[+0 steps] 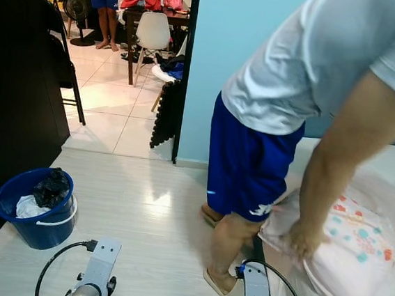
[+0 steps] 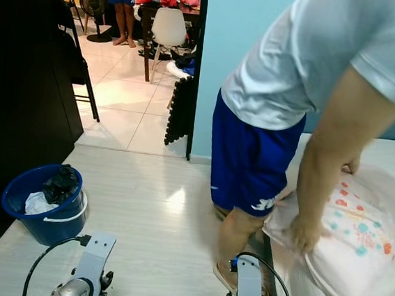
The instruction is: Clean up the room
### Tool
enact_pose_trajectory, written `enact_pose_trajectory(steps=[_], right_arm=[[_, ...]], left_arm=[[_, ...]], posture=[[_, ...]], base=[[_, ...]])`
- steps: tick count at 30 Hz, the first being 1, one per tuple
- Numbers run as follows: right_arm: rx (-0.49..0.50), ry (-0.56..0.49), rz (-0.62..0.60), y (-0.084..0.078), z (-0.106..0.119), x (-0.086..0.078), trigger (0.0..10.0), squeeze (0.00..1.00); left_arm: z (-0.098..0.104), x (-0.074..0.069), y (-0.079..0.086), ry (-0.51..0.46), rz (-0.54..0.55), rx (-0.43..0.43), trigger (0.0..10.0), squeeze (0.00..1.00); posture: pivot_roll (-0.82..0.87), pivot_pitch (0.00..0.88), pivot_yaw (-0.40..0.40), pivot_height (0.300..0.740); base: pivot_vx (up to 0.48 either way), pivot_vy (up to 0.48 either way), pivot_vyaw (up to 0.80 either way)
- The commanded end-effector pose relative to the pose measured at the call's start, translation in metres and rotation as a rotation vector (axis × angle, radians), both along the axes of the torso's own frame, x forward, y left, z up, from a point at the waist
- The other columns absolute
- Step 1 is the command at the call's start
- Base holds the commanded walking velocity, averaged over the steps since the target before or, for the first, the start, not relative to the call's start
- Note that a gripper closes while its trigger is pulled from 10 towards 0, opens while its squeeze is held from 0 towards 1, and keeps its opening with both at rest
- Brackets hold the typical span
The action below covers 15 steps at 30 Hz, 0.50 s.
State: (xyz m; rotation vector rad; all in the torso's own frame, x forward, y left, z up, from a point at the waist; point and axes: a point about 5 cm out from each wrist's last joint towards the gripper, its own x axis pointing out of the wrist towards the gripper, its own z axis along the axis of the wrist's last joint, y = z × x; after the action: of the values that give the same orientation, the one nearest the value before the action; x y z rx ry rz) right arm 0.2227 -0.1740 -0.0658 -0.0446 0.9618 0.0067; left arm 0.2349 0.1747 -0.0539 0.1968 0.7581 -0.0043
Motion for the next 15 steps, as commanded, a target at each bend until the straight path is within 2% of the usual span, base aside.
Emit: enact_pose_trajectory(steps=[1, 10, 15], right_arm=[[-0.002, -0.019, -0.006, -0.002, 0.002, 0.003, 10.0, 0.00], [-0.007, -0.190, -0.048, -0.006, 0.022, 0.029, 10.0, 0.00], [0.005, -0.283, -0.066, -0.009, 0.037, 0.046, 10.0, 0.00]], left_arm=[[-0.002, -0.002, 0.003, 0.023, 0.000, 0.013, 10.0, 0.00], [-0.003, -0.004, -0.003, 0.027, -0.059, 0.018, 10.0, 0.00], [-0.002, -0.005, 0.006, -0.016, 0.004, -0.005, 10.0, 0.00]], posture=[[0.04, 0.000, -0.042, 0.740], [-0.01, 0.000, -0.020, 0.740], [0.01, 0.000, -0.065, 0.740]], base=[[0.000, 0.000, 0.00], [0.000, 0.000, 0.00], [0.000, 0.000, 0.00]])
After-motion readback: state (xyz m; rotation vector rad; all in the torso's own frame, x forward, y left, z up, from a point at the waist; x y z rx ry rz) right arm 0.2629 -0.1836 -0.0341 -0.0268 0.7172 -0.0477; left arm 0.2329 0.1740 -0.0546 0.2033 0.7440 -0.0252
